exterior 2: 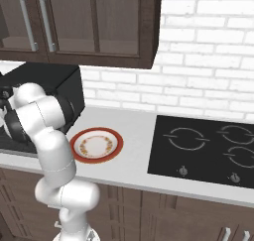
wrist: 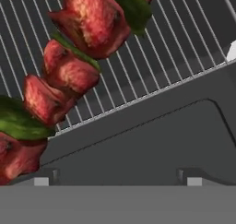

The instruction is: Pick up the kebab skewer and baguette bread, and place them inside the toaster oven. Close the toaster oven door and start by setting the timer.

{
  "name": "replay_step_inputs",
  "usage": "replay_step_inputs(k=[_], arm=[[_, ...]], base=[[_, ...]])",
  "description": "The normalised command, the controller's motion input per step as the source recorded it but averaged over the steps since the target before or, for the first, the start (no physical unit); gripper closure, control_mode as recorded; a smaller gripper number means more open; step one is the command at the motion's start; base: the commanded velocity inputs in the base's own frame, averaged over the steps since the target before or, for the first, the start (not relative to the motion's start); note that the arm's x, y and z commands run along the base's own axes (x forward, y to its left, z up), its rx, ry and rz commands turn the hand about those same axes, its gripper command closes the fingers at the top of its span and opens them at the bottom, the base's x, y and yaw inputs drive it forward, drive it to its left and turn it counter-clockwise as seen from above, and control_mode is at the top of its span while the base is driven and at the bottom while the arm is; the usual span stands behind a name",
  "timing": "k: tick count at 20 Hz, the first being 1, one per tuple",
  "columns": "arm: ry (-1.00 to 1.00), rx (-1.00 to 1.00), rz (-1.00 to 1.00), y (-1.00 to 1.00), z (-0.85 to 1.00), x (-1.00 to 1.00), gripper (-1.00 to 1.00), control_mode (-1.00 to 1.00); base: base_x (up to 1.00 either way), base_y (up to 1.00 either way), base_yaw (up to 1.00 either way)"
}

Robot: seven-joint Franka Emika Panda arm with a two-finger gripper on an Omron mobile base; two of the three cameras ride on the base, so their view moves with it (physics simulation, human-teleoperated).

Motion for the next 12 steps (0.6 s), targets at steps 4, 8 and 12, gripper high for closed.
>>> replay_step_inputs(k=[4,8,12], arm=[[0.00,-0.03,0.00,0.00,0.00,0.00,-1.00,-1.00],[0.00,-0.01,0.00,0.00,0.00,-0.25,-1.00,-1.00],[0.04,0.00,0.02,0.01,0.07,-0.98,-1.00,-1.00]], base=[[0.00,0.00,0.00],[0.00,0.00,0.00],[0.00,0.00,0.00]])
